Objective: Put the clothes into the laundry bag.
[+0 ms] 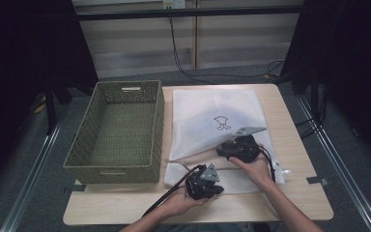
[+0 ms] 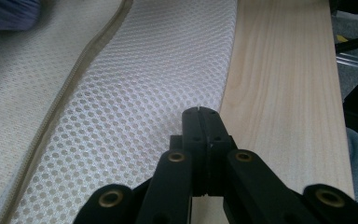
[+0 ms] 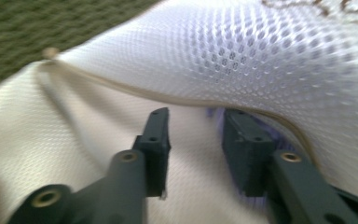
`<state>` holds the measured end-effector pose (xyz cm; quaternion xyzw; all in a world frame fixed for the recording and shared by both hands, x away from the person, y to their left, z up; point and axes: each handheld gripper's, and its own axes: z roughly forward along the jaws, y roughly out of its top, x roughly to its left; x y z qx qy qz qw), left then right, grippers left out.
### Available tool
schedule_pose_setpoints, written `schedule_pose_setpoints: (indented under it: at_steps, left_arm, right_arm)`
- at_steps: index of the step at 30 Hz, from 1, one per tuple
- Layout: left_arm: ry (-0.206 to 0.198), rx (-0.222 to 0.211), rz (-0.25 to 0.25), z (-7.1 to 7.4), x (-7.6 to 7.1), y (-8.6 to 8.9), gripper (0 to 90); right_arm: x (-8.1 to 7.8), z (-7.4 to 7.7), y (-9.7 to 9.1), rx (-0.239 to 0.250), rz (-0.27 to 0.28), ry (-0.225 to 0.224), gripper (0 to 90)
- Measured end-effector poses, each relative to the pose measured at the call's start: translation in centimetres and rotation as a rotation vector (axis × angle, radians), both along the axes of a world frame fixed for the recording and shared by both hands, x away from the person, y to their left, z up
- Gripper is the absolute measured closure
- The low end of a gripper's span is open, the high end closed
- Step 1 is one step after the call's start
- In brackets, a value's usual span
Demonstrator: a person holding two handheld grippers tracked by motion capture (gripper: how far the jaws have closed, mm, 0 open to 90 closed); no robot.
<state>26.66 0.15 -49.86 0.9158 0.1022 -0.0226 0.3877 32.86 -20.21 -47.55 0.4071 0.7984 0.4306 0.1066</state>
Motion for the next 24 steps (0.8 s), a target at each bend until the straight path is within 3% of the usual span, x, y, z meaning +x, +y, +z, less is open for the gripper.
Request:
schedule_pose_setpoints:
  at_steps: [6, 13, 16, 17, 20, 21, 24]
  left_arm:
    - [-0.011, 0.008, -0.007, 0.1, 0.0, 0.0, 90.0]
    - [-0.001, -0.008, 0.0, 0.0, 0.0, 0.0, 90.0]
    - [-0.003, -0.005, 0.0, -0.1, 0.1, 0.0, 90.0]
    - [-0.004, 0.017, -0.003, 0.1, 0.1, 0.1, 90.0]
    - [-0.001, -0.005, 0.004, 0.0, 0.1, 0.0, 90.0]
    - [-0.004, 0.016, -0.002, 0.1, 0.1, 0.1, 90.0]
    - [0.004, -0.01, 0.004, -0.1, 0.1, 0.0, 90.0]
  right_arm:
    - [-0.7, 1.4, -1.8, 0.082, 0.008, -0.02, 67.2]
    - [-0.7, 3.0, -2.5, 0.123, 0.015, -0.06, 73.4]
    - [-0.5, 3.5, -2.8, 0.104, 0.021, -0.09, 74.1]
    - [-0.2, 3.4, -3.0, 0.101, 0.017, -0.085, 74.5]
    - [0.6, 3.4, -3.4, 0.105, -0.002, -0.074, 76.3]
    - [0.9, 3.5, -3.5, 0.098, -0.004, -0.076, 76.3]
    - [1.8, 3.6, -3.7, 0.092, -0.007, -0.072, 76.6]
